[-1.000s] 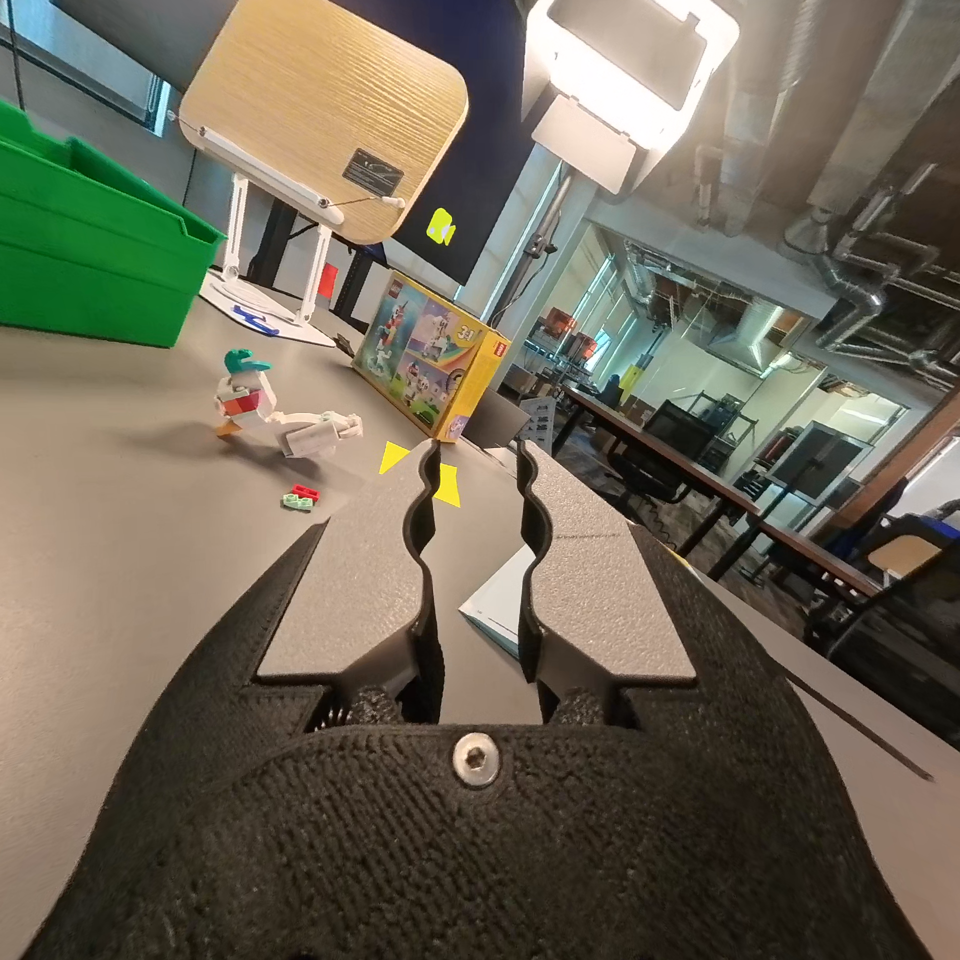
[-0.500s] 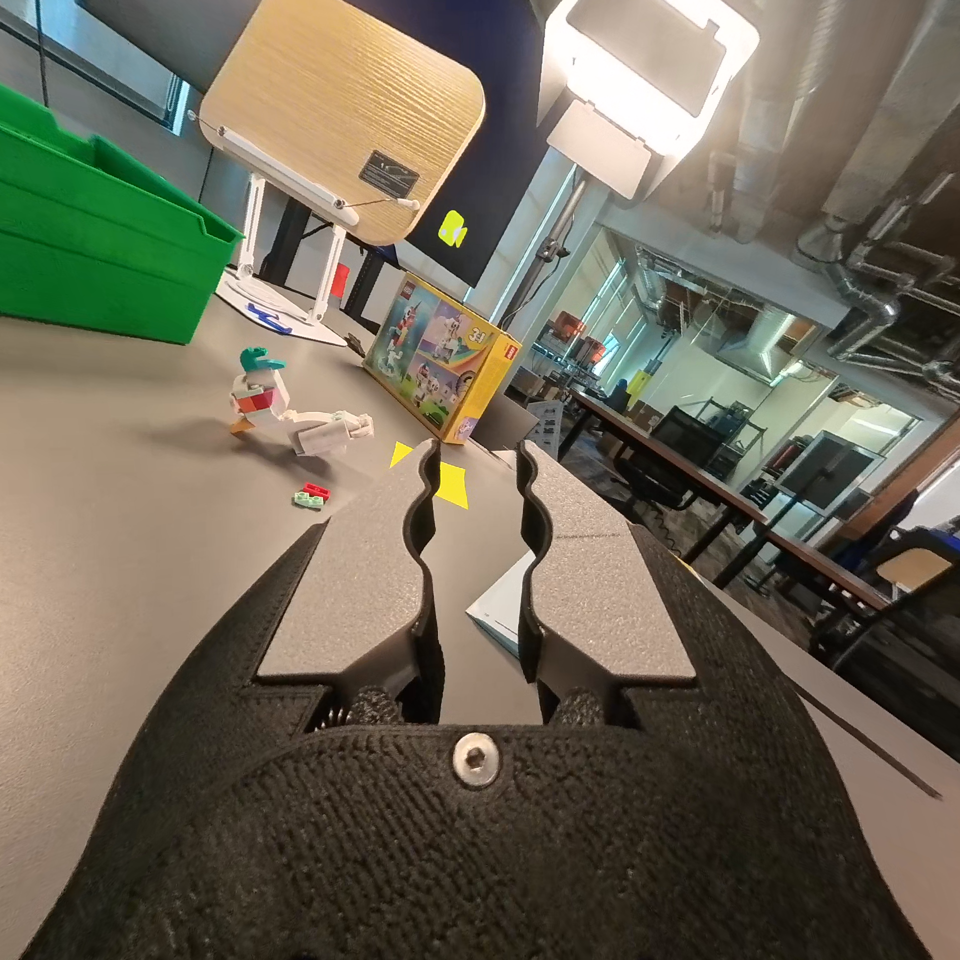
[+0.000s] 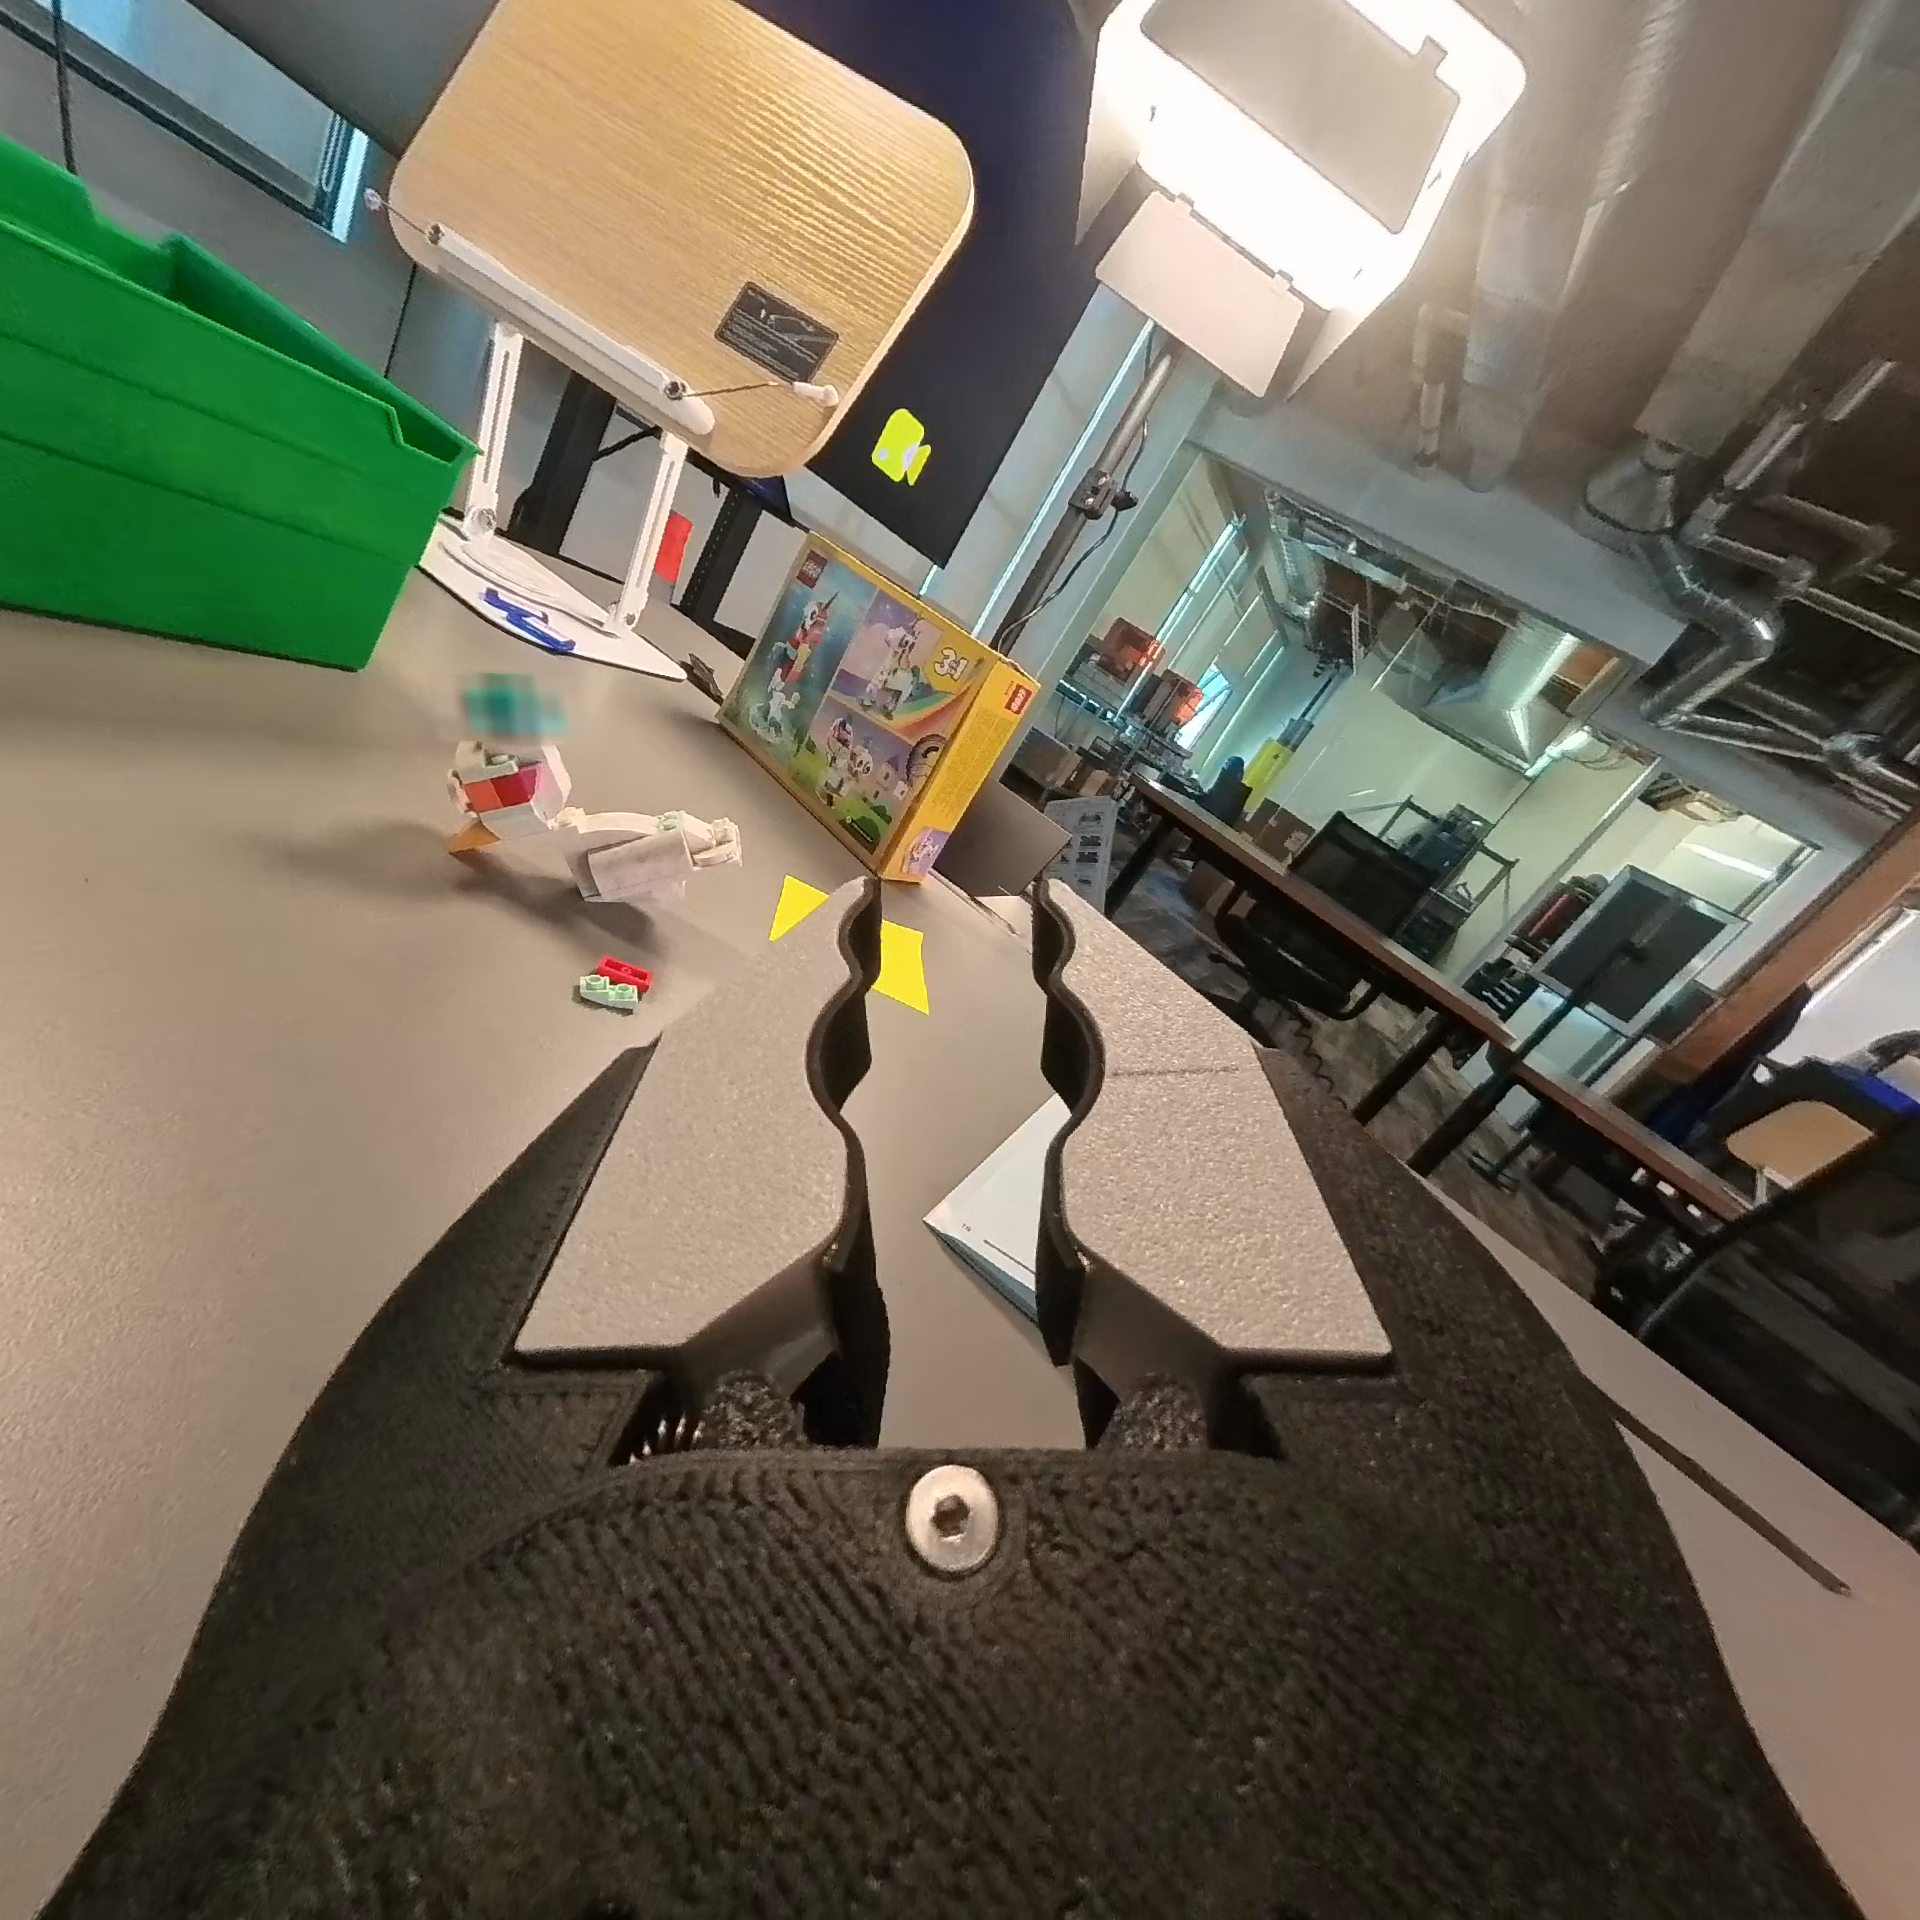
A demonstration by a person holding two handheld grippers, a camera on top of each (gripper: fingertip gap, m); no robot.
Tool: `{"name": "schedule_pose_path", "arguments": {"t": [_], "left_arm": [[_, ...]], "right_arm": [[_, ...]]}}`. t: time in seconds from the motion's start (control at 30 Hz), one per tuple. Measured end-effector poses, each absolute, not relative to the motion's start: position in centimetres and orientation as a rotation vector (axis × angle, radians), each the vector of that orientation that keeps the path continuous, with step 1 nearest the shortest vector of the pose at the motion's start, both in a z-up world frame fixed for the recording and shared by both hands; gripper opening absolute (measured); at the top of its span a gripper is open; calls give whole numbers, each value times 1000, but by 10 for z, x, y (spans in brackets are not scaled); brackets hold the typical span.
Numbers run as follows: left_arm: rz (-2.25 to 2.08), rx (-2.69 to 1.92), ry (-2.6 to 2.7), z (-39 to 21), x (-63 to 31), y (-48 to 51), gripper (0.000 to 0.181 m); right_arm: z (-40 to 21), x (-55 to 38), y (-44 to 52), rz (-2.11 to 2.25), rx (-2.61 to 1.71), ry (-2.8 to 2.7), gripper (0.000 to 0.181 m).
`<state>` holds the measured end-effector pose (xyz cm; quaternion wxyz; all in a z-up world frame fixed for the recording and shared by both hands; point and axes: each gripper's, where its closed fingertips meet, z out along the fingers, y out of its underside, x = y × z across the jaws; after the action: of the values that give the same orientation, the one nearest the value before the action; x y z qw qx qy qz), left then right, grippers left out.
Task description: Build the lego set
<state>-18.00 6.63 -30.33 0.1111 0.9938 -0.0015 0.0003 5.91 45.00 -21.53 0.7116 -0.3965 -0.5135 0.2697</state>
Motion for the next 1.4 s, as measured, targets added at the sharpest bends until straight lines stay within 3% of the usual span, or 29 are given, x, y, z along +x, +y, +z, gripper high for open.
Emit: {"name": "schedule_pose_path", "arguments": {"t": [0.03, 0.37, 0.5, 0.73, 0.9, 1.07, 1.17, 1.23, 1.33, 1.4], "left_arm": [[3, 2878, -6, -307, -178, 61, 21], [20, 2697, 64, -321, -175, 39, 27], [12, 2673, 62, -323, -179, 34, 9], [43, 2817, 46, -316, -183, 50, 9], [-241, 3064, 64, -273, -202, 87, 9], [-699, 3546, 70, -175, -168, 160, 9], [-521, 3977, -127, -136, -91, 216, 8], [-185, 4184, -339, -129, -32, 255, 8], [479, 4130, -590, -164, 45, 306, 8], [546, 3950, -639, -214, 65, 331, 8]], "right_arm": [[-215, 59, 450, 596, -878, -1140, 27], [-216, 59, 450, 592, -876, -1141, 27], [-216, 59, 450, 596, -876, -1141, 27], [-215, 59, 449, 601, -877, -1140, 27], [-215, 59, 450, 602, -878, -1137, 27], [-215, 59, 450, 607, -879, -1136, 26], [-214, 60, 450, 613, -881, -1131, 26], [-214, 60, 452, 610, -885, -1124, 26], [-213, 63, 455, 606, -891, -1109, 25], [-212, 65, 457, 606, -897, -1098, 25]]}}
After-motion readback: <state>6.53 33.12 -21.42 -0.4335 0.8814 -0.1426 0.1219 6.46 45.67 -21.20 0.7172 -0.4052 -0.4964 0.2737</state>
